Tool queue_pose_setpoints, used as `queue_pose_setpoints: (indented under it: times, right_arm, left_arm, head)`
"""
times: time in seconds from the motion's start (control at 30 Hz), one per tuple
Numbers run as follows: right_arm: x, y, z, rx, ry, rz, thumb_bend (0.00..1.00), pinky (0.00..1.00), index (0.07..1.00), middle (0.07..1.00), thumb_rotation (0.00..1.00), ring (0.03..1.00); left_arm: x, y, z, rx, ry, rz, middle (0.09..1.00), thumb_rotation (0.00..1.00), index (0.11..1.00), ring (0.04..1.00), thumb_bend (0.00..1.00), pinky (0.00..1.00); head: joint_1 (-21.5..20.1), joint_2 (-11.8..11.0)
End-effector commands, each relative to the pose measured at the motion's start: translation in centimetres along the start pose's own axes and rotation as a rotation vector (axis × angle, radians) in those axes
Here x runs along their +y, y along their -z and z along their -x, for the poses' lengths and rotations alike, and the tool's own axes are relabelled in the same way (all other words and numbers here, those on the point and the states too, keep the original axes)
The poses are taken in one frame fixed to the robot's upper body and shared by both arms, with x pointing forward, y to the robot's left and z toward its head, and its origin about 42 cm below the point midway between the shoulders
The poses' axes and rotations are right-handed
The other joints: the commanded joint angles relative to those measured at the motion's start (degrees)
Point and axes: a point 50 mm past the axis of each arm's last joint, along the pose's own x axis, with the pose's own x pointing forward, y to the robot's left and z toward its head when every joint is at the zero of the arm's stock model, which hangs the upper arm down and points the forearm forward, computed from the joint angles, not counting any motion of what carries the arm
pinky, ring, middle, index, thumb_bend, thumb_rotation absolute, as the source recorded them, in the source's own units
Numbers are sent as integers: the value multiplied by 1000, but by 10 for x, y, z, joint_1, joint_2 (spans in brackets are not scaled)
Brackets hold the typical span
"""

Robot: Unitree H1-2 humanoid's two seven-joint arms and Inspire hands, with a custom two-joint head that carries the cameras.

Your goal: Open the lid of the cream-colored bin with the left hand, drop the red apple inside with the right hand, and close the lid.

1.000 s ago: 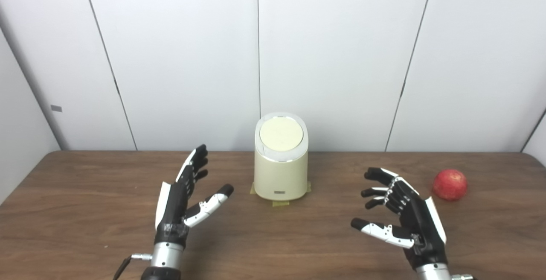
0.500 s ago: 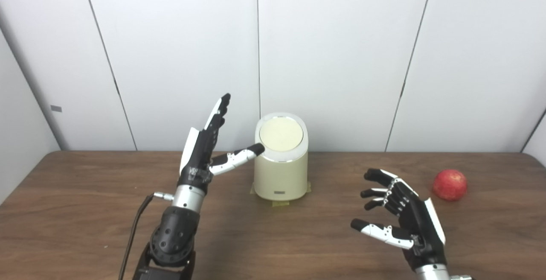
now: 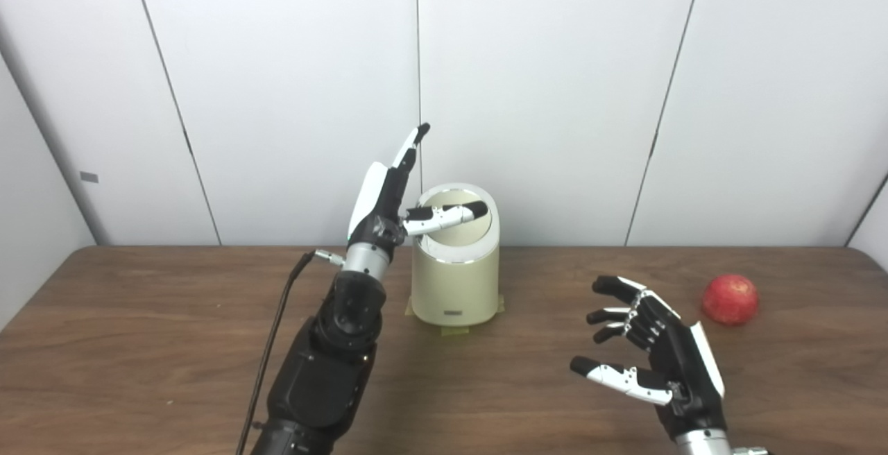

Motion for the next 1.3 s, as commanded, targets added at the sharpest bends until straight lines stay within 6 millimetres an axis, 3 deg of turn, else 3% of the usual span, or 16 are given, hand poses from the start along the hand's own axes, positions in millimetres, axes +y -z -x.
queue_pose_setpoints:
  times: [0.0,0.3,0.63,0.97,1.27]
  right_arm:
    - [1,-20,-12,-109,8,-10,736,455,699,744,85,592]
    - [2,-21,-12,-112,12,-17,730,447,702,743,68,576]
    - [4,-22,-11,-112,9,-27,732,445,701,741,67,578]
    - [5,-24,-11,-120,9,-33,730,448,694,732,77,569]
    - [9,-26,-10,-122,8,-37,715,434,693,729,51,559]
  left_arm:
    - [16,-29,-24,-82,-50,-54,1000,327,1000,1000,998,957]
    - [15,-30,-32,-60,-51,-108,1000,262,1000,1000,951,984]
    - [21,-25,-31,-70,-58,-167,1000,122,1000,1000,862,1000]
    - [22,-18,-30,-36,-27,-318,1000,143,1000,1000,952,967]
    - [11,-8,-30,-37,-41,-575,1000,142,1000,1000,949,1000]
  head:
    - [1,0]
    - [-3,2]
    - [-3,3]
    - [-3,4]
    - [-5,7]
